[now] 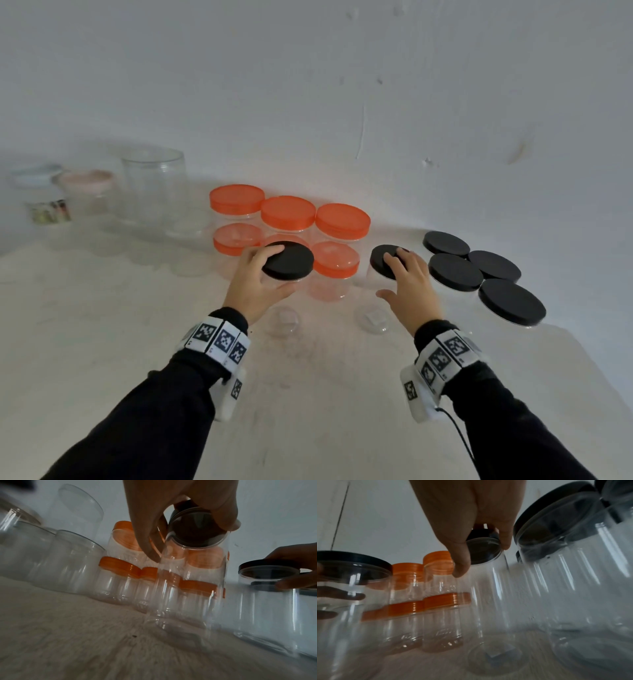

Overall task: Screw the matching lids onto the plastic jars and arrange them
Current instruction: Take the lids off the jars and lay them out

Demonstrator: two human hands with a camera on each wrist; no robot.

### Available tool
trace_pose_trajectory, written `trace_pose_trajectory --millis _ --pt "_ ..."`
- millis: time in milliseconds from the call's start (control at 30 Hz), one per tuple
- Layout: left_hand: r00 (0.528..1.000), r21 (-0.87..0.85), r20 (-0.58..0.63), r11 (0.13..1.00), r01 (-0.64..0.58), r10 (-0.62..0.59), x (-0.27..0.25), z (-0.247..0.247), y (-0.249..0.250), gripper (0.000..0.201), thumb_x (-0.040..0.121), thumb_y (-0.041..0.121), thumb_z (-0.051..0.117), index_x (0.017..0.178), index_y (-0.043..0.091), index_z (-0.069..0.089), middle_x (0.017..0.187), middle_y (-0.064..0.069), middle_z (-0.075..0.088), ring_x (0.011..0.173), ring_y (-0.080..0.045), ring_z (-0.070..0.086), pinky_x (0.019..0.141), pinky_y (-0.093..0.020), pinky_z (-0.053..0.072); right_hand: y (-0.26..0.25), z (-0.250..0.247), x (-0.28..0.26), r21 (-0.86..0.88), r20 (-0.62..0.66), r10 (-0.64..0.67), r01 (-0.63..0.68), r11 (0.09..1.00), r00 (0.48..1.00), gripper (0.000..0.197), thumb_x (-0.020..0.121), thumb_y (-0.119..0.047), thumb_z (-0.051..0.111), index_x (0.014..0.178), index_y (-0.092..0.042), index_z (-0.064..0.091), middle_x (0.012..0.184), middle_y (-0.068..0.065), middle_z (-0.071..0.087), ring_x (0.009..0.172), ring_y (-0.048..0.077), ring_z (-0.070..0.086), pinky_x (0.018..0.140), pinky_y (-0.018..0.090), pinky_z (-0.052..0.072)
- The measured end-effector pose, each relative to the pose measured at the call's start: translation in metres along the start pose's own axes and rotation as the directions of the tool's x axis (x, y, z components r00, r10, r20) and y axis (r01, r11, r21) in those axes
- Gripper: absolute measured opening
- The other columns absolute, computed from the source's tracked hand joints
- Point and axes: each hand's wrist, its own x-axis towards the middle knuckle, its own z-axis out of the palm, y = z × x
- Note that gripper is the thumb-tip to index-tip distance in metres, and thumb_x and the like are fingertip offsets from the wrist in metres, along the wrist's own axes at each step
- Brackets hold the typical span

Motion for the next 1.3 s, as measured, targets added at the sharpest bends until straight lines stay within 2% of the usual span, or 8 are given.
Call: trace_pose_trajectory --millis 133,233,400,733,933,1133,1200,1300 --pt "1.000 -0.020 -0.025 1.000 -0.008 0.007 -0.001 0.002 -0.005 0.066 0.067 0.030 0.082 0.124 0.029 0.048 0.120 0.004 0.037 0.103 0.018 0.035 0.078 -0.006 0.035 0.000 0.005 0.023 -0.054 -0.003 0.049 -0.049 0.997 0.999 0.066 0.086 -0.021 0.065 0.143 -0.015 0.032 0.152 0.008 0.024 0.142 0.024 0.011 0.106 0.040 0.033" --pt "1.000 -0.055 -0.021 0.998 -0.016 0.015 0.000 0.004 -0.009 0.066 0.066 0.032 0.082 0.122 0.033 0.047 0.116 0.010 0.036 0.102 0.022 0.034 0.077 -0.004 0.035 0.001 0.010 0.037 -0.044 -0.008 0.086 -0.087 0.995 0.996 0.066 0.086 -0.021 0.065 0.143 -0.015 0.033 0.152 0.008 0.023 0.142 0.023 0.009 0.102 0.044 0.037" --pt "1.000 -0.112 -0.003 0.994 -0.018 0.018 0.001 0.004 -0.010 0.068 0.055 0.058 0.069 0.116 0.045 0.043 0.114 0.018 0.034 0.104 0.020 0.035 0.078 0.001 0.033 0.002 0.017 0.053 -0.003 -0.011 0.112 -0.112 0.994 0.994 0.066 0.085 -0.020 0.066 0.142 -0.015 0.033 0.152 0.008 0.022 0.143 0.021 0.007 0.101 0.047 0.038" --pt "0.999 -0.136 0.017 0.990 -0.024 0.027 0.002 0.006 -0.014 0.064 0.060 0.049 0.074 0.115 0.048 0.041 0.116 0.014 0.034 0.105 0.019 0.033 0.080 -0.002 0.035 0.000 0.022 0.061 0.047 -0.051 0.101 -0.099 0.994 0.994 0.063 0.083 -0.017 0.068 0.139 -0.010 0.038 0.149 0.011 0.028 0.141 0.024 0.013 0.098 0.047 0.039" --pt "1.000 -0.134 0.005 0.991 -0.020 0.020 0.001 0.007 -0.013 0.068 0.056 0.058 0.068 0.117 0.045 0.042 0.115 0.015 0.033 0.106 0.017 0.034 0.079 0.002 0.032 -0.004 0.020 0.061 0.022 -0.074 0.083 -0.082 0.996 0.994 0.057 0.082 -0.017 0.069 0.132 -0.008 0.043 0.146 0.011 0.033 0.138 0.026 0.018 0.097 0.046 0.040" --pt "1.000 -0.141 0.001 0.990 -0.007 0.007 0.001 0.007 -0.012 0.065 0.065 0.036 0.079 0.118 0.040 0.043 0.114 0.016 0.033 0.105 0.016 0.034 0.079 0.001 0.033 -0.014 0.001 0.057 -0.256 0.006 0.081 -0.076 0.964 0.997 0.071 0.086 -0.034 0.062 0.144 -0.017 0.024 0.151 0.012 0.021 0.140 0.033 0.014 0.110 0.057 0.013" --pt "1.000 -0.144 0.001 0.989 -0.004 0.004 0.001 0.007 -0.012 0.065 0.068 0.027 0.081 0.120 0.038 0.043 0.114 0.015 0.033 0.105 0.016 0.035 0.080 -0.001 0.034 -0.011 -0.008 0.048 -0.266 -0.058 0.044 -0.058 0.962 0.997 0.070 0.085 -0.033 0.063 0.143 -0.015 0.027 0.151 0.014 0.021 0.140 0.036 0.015 0.111 0.057 0.014" --pt "1.000 -0.135 -0.003 0.991 -0.010 0.010 0.000 0.007 -0.012 0.065 0.068 0.027 0.081 0.120 0.036 0.043 0.113 0.012 0.033 0.106 0.012 0.036 0.080 -0.004 0.035 0.006 -0.019 0.030 -0.292 -0.160 0.009 -0.056 0.955 0.987 0.061 0.081 -0.030 0.069 0.131 -0.006 0.045 0.141 0.019 0.037 0.132 0.040 0.030 0.107 0.057 0.025"
